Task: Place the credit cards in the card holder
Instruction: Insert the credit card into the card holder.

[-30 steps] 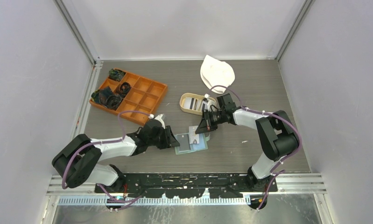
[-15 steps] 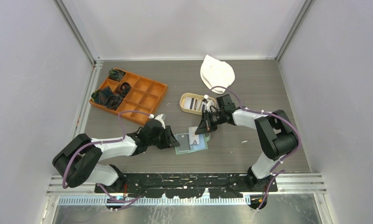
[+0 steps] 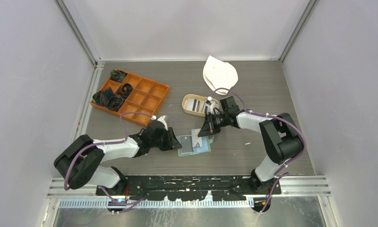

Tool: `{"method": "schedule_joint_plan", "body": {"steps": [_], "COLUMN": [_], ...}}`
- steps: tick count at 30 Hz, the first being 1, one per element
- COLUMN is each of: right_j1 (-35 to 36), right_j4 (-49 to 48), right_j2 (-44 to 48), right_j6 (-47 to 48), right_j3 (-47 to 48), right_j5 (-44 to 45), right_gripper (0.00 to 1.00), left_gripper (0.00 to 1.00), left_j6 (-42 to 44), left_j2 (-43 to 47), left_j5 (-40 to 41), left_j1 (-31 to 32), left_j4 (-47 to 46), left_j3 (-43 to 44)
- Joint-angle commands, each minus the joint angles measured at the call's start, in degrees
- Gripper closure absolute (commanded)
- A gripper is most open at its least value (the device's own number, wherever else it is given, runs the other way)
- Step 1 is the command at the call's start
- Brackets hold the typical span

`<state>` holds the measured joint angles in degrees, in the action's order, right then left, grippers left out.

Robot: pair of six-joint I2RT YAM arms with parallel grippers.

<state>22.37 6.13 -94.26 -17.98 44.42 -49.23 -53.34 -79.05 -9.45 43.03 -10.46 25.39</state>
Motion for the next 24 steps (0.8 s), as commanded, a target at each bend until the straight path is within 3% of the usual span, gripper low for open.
{"method": "schedule_joint_plan", "body": {"steps": [1, 20, 24], "right_j1": [0.0, -1.1, -1.1], "right_j4": [-1.8, 0.0, -4.2], "right_j2": [2.7, 4.9, 3.7], "right_j6": [0.0, 0.4, -2.4], "right_j3": [0.4, 0.9, -0.8], "right_j5": [-0.9, 1.1, -0.6], "right_gripper": [0.99, 0.99, 0.99], "left_gripper": [0.67, 0.67, 0.67], "left_j6": [2.1, 1.8, 1.6], "left_j2": [-2.0, -2.7, -3.3], "left_j5": [2.4, 1.7, 1.3], "left_j1": [0.0, 0.1, 0.0], "left_j4": [4.7, 3.3, 2.8], "left_j3": [-0.4, -0.7, -0.8]}}
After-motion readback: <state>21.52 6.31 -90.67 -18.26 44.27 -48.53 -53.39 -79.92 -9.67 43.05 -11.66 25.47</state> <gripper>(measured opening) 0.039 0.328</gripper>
